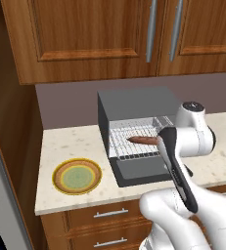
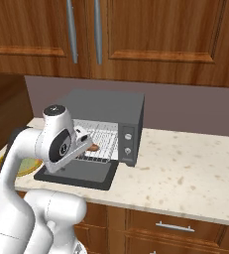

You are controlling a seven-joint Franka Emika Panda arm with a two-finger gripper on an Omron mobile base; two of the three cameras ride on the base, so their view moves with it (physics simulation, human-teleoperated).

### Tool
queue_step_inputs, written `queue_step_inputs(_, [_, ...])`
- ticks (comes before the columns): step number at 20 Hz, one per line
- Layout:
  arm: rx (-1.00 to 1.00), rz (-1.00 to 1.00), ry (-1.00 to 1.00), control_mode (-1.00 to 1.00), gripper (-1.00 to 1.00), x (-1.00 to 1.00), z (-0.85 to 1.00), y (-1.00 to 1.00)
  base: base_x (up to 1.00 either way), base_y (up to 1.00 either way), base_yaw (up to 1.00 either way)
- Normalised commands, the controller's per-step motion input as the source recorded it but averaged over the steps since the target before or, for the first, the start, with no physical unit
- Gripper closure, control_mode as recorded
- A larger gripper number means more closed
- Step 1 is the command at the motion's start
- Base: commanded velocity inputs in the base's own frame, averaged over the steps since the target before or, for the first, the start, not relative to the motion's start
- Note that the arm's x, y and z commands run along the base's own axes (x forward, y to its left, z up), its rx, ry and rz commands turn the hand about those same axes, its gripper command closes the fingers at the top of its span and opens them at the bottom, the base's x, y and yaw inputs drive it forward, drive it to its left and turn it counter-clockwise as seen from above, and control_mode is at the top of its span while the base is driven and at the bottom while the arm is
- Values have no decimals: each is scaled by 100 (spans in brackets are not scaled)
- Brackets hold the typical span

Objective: Pull the toaster oven rack outwards. Pick up the baguette from the plate and place it on the toaster oven rack. Close the toaster oven door fully and set the temperature to the lowest setting.

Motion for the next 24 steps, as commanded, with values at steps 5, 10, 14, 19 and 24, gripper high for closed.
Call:
queue_step_inputs(5, [20, -38, 0, -100, -100, 0, 5, 47, 0, 0, 0])
queue_step_inputs(10, [14, -32, 5, -100, -100, 0, 0, 5, 0, 0, 0])
queue_step_inputs(14, [4, -39, 15, -100, -100, 0, 0, -5, 0, 0, 0])
queue_step_inputs(19, [1, -21, 10, -100, -100, 0, 0, -12, 0, 0, 0])
queue_step_inputs(24, [0, -1, 0, -100, -100, 7, -25, -11, 0, 0, 0])
